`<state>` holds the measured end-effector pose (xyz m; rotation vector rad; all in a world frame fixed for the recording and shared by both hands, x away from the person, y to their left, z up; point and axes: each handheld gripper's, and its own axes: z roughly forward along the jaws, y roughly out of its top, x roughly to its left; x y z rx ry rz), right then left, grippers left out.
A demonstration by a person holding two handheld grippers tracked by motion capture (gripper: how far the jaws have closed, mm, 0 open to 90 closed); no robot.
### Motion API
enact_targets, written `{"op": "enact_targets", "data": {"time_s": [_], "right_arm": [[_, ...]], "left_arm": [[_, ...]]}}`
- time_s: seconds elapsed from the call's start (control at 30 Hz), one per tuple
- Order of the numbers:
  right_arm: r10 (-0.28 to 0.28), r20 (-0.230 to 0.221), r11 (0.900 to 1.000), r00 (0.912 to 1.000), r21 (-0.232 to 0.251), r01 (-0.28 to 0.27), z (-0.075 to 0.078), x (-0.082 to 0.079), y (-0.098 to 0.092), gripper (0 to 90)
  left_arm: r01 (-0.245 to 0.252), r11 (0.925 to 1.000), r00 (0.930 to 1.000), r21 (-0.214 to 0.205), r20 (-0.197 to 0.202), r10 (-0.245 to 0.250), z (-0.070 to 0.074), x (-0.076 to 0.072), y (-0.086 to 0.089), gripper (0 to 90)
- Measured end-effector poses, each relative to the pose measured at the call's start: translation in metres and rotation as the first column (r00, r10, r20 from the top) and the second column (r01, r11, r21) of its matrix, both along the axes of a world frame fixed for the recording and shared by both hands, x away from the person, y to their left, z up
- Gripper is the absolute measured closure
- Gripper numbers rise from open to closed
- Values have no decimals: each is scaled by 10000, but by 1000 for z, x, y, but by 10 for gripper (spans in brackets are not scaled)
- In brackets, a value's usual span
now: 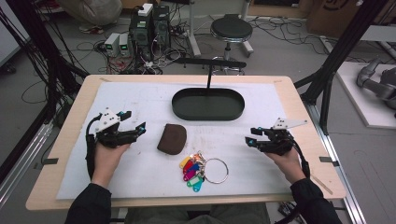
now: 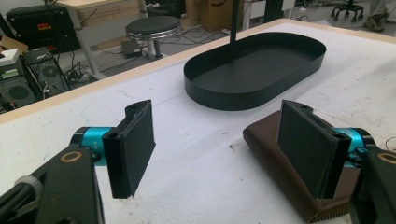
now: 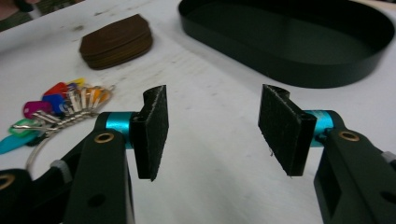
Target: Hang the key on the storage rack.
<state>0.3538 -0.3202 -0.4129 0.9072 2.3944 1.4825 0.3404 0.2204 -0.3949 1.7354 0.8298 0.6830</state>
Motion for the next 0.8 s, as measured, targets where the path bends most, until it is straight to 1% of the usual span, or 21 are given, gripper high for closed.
{"op": "enact_targets", "data": {"time_s": [0.1, 0.17, 0.23, 0.3, 0.33, 0.43, 0.53, 0.67, 0.7, 0.77, 0.8], "right_arm": [[348, -136, 9994, 9993, -55, -349, -2, -5, 15, 483], [516, -204, 9986, 9985, -90, -518, -4, -6, 23, 502], [699, -332, 9971, 9970, -290, -709, -6, -9, 31, 509], [795, -407, 9954, 9960, -497, -815, -8, -12, 38, 528], [824, -409, 9950, 9958, -536, -846, -9, -13, 40, 536], [951, -622, 9933, 9935, -591, -988, -11, -18, 47, 566], [1073, -743, 9905, 9914, -787, -1131, -14, -22, 54, 590], [1211, -944, 9839, 9881, -1204, -1321, -20, -27, 64, 608], [1305, -1035, 9813, 9860, -1282, -1433, -22, -28, 67, 612], [1296, -1148, 9771, 9849, -1543, -1466, -25, -30, 72, 625], [1363, -1099, 9736, 9846, -1687, -1536, -27, -31, 74, 626]], "left_arm": [[39, 10000, 10000, 35, -23, -39, -1, 1, -1, 277], [63, 10000, 10000, 26, -46, -63, -1, 1, -1, 277], [72, 10000, 10000, 27, -36, -72, -1, 1, -1, 277], [60, 10000, 10000, 15, -21, -60, -1, 1, -1, 277], [60, 10000, 10000, 15, -21, -60, -1, 1, -1, 277], [44, 10000, 10000, -48, -23, -44, -1, 2, -1, 277], [45, 10000, 10000, -26, -14, -45, -1, 1, -1, 277], [62, 10000, 10000, -17, -19, -62, -1, 2, -2, 277], [74, 10000, 10000, -11, -23, -74, -1, 2, -2, 277], [89, 10000, 10000, 12, -33, -89, -1, 2, -2, 277], [84, 10000, 10000, 17, -32, -84, -1, 2, -3, 278]]}}
